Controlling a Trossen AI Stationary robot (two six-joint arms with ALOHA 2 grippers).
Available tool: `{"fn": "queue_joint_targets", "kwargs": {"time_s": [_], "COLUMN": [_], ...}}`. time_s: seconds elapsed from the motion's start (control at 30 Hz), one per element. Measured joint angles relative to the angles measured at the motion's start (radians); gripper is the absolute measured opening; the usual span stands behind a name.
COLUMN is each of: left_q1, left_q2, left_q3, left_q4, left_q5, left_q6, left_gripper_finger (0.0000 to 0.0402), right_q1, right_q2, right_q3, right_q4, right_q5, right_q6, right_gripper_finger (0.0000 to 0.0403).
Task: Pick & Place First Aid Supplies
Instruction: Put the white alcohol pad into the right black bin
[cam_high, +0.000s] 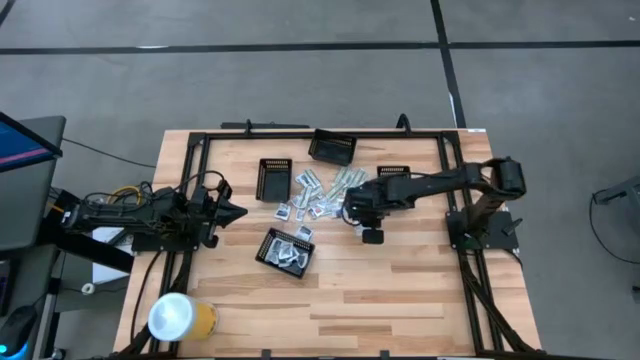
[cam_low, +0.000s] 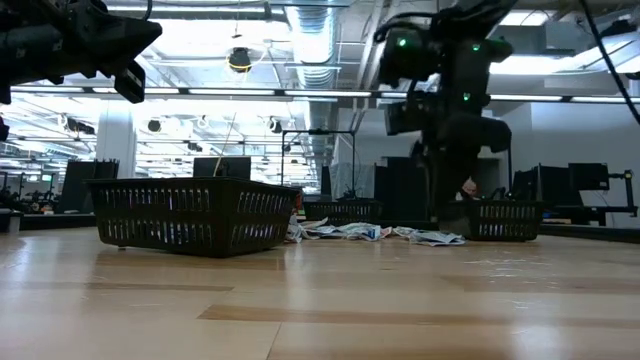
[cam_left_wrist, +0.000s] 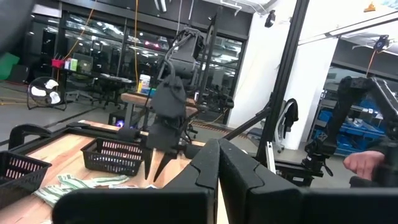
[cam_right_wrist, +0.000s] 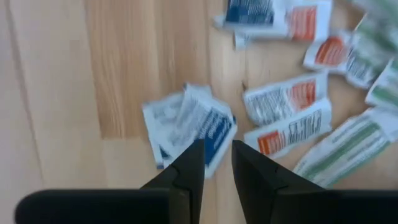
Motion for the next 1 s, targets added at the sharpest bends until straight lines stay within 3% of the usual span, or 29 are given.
{"fn": "queue_joint_targets", "kwargs": {"time_s": [0.17, 0.6, 0.77, 1.0], "left_q1": [0.0, 0.0, 0.0, 0.0], "left_q2": [0.0, 0.0, 0.0, 0.0], "left_q3": [0.0, 0.0, 0.0, 0.0], "left_q4": [0.0, 0.0, 0.0, 0.0], "left_q5": [0.0, 0.0, 0.0, 0.0], "left_q6": [0.0, 0.0, 0.0, 0.0], "left_gripper_finger": [0.0008, 0.0008, 0.0008, 0.0008], "right_q1": [0.037, 0.089, 0.091, 0.078], "right_q2": [-0.042, 0.106, 0.106, 0.056], "right_q3": [-0.046, -0.043, -0.044, -0.048], "right_q4": [0.095, 0.123, 0.135, 0.119], "right_q5": [-0.001, -0.001, 0.006, 0.004], "right_q6": [0.037, 0.079, 0.079, 0.08], "right_gripper_finger": [0.0075, 0.0075, 0.0073, 0.0016]}}
